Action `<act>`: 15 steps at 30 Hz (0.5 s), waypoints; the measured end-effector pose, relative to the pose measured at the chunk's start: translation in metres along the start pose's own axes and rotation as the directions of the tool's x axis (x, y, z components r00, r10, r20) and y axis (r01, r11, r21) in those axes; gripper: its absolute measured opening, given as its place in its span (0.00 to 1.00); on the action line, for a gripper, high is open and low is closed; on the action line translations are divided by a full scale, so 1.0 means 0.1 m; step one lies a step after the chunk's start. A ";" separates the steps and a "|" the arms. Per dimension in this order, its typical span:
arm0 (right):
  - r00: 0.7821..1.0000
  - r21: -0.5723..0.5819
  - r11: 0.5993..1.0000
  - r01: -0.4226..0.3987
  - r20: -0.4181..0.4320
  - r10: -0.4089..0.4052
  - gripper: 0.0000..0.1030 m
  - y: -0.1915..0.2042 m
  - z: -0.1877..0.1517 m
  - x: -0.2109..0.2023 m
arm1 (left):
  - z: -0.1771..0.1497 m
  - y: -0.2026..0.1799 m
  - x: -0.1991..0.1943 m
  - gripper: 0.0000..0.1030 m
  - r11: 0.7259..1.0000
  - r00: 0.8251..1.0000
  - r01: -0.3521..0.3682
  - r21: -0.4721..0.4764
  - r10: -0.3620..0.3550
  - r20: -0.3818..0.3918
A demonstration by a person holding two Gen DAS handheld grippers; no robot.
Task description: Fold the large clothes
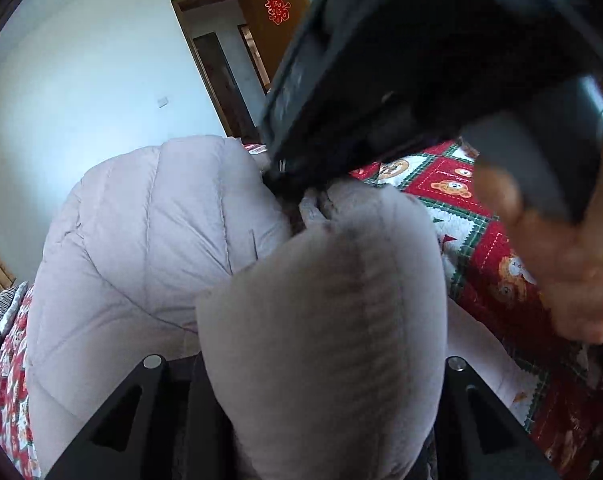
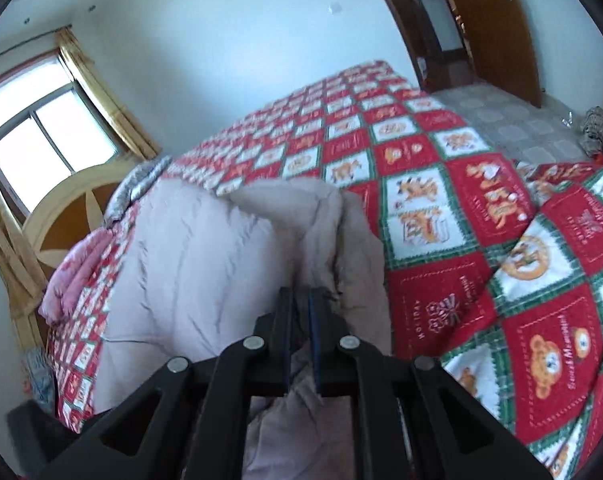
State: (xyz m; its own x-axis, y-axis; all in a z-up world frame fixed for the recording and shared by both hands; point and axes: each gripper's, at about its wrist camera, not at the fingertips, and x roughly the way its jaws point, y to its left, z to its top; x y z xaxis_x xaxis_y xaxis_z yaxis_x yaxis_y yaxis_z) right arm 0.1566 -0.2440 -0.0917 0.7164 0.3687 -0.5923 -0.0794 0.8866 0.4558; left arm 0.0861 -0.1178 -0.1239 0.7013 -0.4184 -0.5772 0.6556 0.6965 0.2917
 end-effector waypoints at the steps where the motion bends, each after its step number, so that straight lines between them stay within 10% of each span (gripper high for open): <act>1: 1.000 -0.012 1.000 0.011 -0.012 -0.011 0.13 0.00 -0.01 0.05 | 0.00 0.01 0.00 0.30 1.000 1.000 0.004 -0.004 -0.004 -0.003; 15: 0.985 0.019 1.000 0.000 -0.172 0.003 0.00 -0.26 -0.27 0.52 | 0.17 0.00 0.08 0.33 1.000 0.999 0.000 0.029 0.001 -0.052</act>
State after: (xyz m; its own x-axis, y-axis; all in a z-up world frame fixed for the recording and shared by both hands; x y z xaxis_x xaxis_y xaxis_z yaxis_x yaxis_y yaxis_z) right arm 0.1768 -0.2406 -0.1522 0.5861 0.4143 -0.6964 -0.0664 0.8811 0.4683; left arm 0.0964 -0.1314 -0.1152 0.6865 -0.3868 -0.6157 0.6639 0.6789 0.3137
